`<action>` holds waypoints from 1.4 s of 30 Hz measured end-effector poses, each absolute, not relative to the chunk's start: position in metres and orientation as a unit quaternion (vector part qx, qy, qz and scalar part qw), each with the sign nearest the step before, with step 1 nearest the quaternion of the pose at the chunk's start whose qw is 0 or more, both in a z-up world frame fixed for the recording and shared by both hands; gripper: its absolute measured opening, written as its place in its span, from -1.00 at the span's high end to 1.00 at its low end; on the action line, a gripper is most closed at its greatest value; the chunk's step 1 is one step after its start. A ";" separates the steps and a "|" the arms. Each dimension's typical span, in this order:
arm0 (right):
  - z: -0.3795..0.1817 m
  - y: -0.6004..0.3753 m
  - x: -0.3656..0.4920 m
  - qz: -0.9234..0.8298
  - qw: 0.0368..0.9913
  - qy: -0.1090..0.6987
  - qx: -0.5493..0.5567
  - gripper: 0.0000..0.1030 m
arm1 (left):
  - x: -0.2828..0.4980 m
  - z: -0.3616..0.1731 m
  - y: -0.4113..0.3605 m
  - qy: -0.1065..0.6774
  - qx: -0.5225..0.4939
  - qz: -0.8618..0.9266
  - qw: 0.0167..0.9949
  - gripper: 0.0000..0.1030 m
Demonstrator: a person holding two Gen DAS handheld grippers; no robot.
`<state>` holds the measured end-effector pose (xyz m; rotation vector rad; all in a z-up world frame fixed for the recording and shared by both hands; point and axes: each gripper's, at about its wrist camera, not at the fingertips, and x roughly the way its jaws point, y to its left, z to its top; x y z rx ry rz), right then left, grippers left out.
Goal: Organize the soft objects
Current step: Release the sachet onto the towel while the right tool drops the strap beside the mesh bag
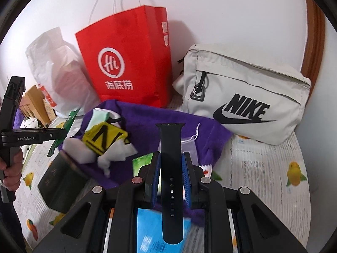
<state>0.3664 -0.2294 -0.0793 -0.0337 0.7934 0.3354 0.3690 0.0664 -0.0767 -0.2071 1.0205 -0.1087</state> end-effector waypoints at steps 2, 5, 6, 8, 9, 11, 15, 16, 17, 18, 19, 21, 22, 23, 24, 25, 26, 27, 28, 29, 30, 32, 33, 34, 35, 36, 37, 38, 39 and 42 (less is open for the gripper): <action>-0.086 -0.230 0.378 0.166 0.905 0.391 -0.012 0.61 | 0.378 -0.079 0.063 0.489 -0.099 -0.054 0.865 0.37; -0.095 -0.228 0.394 0.167 0.901 0.400 -0.009 0.61 | 0.394 -0.085 0.058 0.495 -0.098 -0.062 0.861 0.36; -0.098 -0.228 0.399 0.168 0.899 0.403 -0.008 0.61 | 0.397 -0.086 0.057 0.497 -0.099 -0.063 0.860 0.36; -0.105 -0.226 0.409 0.172 0.895 0.412 -0.005 0.61 | 0.406 -0.091 0.054 0.502 -0.102 -0.069 0.856 0.36; -0.107 -0.225 0.413 0.173 0.893 0.415 -0.006 0.61 | 0.411 -0.094 0.052 0.505 -0.105 -0.072 0.853 0.36; -0.113 -0.223 0.419 0.171 0.889 0.423 -0.012 0.61 | 0.417 -0.101 0.051 0.513 -0.106 -0.073 0.849 0.36; -0.124 -0.225 0.430 0.168 0.883 0.439 -0.007 0.61 | 0.424 -0.111 0.053 0.519 -0.116 -0.073 0.843 0.36; -0.126 -0.225 0.432 0.167 0.881 0.443 -0.006 0.61 | 0.424 -0.112 0.054 0.519 -0.120 -0.074 0.843 0.35; -0.128 -0.225 0.432 0.167 0.879 0.446 -0.007 0.61 | 0.425 -0.112 0.054 0.518 -0.123 -0.075 0.843 0.35; -0.130 -0.226 0.433 0.166 0.877 0.451 -0.007 0.61 | 0.425 -0.112 0.054 0.518 -0.124 -0.077 0.843 0.33; -0.132 -0.226 0.434 0.165 0.875 0.454 -0.006 0.61 | 0.425 -0.112 0.054 0.519 -0.122 -0.076 0.843 0.31; -0.137 -0.227 0.435 0.168 0.871 0.462 0.000 0.61 | 0.425 -0.113 0.054 0.520 -0.118 -0.077 0.842 0.30; -0.139 -0.227 0.437 0.168 0.869 0.466 0.002 0.60 | 0.425 -0.113 0.053 0.519 -0.117 -0.077 0.843 0.28; -0.142 -0.227 0.438 0.167 0.865 0.473 0.002 0.60 | 0.425 -0.113 0.053 0.519 -0.116 -0.077 0.843 0.27; -0.144 -0.227 0.439 0.167 0.862 0.478 0.003 0.60 | 0.426 -0.114 0.053 0.521 -0.114 -0.078 0.842 0.26; -0.146 -0.227 0.440 0.167 0.860 0.483 0.008 0.59 | 0.425 -0.114 0.053 0.522 -0.114 -0.079 0.842 0.23; -0.148 -0.228 0.441 0.166 0.857 0.489 0.015 0.59 | 0.425 -0.114 0.052 0.523 -0.112 -0.080 0.841 0.19; -0.149 -0.229 0.441 0.166 0.854 0.492 0.020 0.59 | 0.425 -0.114 0.052 0.525 -0.110 -0.079 0.840 0.14; -0.148 -0.229 0.440 0.169 0.853 0.493 0.020 0.58 | 0.425 -0.114 0.052 0.526 -0.110 -0.077 0.840 0.06; -0.147 -0.229 0.438 0.169 0.854 0.491 0.019 0.53 | 0.425 -0.114 0.052 0.527 -0.109 -0.076 0.840 0.01; -0.145 -0.229 0.437 0.168 0.856 0.488 0.019 0.46 | 0.424 -0.114 0.053 0.527 -0.109 -0.074 0.840 -0.10; -0.141 -0.231 0.433 0.166 0.860 0.483 0.019 0.04 | 0.422 -0.111 0.053 0.523 -0.109 -0.074 0.842 -0.22; -0.139 -0.231 0.431 0.163 0.862 0.480 0.019 -0.04 | 0.421 -0.110 0.053 0.522 -0.106 -0.073 0.843 -0.32; -0.136 -0.232 0.429 0.160 0.865 0.476 0.020 -0.10 | 0.419 -0.108 0.053 0.520 -0.101 -0.070 0.845 -0.37; -0.134 -0.233 0.427 0.158 0.867 0.473 0.022 -0.10 | 0.418 -0.106 0.052 0.518 -0.096 -0.067 0.847 -0.39; -0.131 -0.233 0.425 0.158 0.867 0.473 0.025 -0.10 | 0.416 -0.104 0.051 0.517 -0.091 -0.064 0.848 -0.40; -0.129 -0.234 0.423 0.158 0.866 0.475 0.029 -0.11 | 0.413 -0.101 0.050 0.517 -0.087 -0.062 0.849 -0.42; -0.126 -0.235 0.420 0.157 0.865 0.475 0.033 -0.11 | 0.411 -0.099 0.050 0.516 -0.086 -0.062 0.850 -0.43; -0.122 -0.235 0.417 0.158 0.866 0.473 0.036 -0.11 | 0.408 -0.096 0.050 0.514 -0.085 -0.061 0.851 -0.50; -0.111 -0.232 0.404 0.155 0.869 0.468 0.033 -0.19 | 0.396 -0.086 0.050 0.506 -0.077 -0.053 0.858 -0.64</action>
